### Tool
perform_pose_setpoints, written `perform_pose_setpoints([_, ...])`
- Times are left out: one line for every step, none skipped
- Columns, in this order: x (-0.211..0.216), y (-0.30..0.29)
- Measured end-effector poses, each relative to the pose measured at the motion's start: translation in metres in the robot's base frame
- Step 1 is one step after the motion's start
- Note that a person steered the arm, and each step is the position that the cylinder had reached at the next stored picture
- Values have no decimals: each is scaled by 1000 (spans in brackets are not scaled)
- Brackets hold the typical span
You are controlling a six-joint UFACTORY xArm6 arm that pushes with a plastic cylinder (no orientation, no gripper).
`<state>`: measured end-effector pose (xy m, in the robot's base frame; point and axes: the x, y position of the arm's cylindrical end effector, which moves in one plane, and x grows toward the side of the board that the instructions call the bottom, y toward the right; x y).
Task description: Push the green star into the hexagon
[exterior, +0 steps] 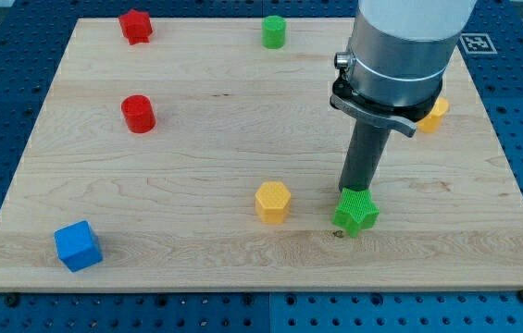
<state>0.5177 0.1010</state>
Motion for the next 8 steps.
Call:
perform_pose_setpoints([-2,10])
perform_pose_setpoints([-4,43])
perform_pose_setpoints([2,48])
perform_pose_setpoints([20,43])
perform_pose_setpoints([23,23])
perform_pose_setpoints([22,5])
perform_pose_setpoints([29,-1])
perform_pose_setpoints([31,-9])
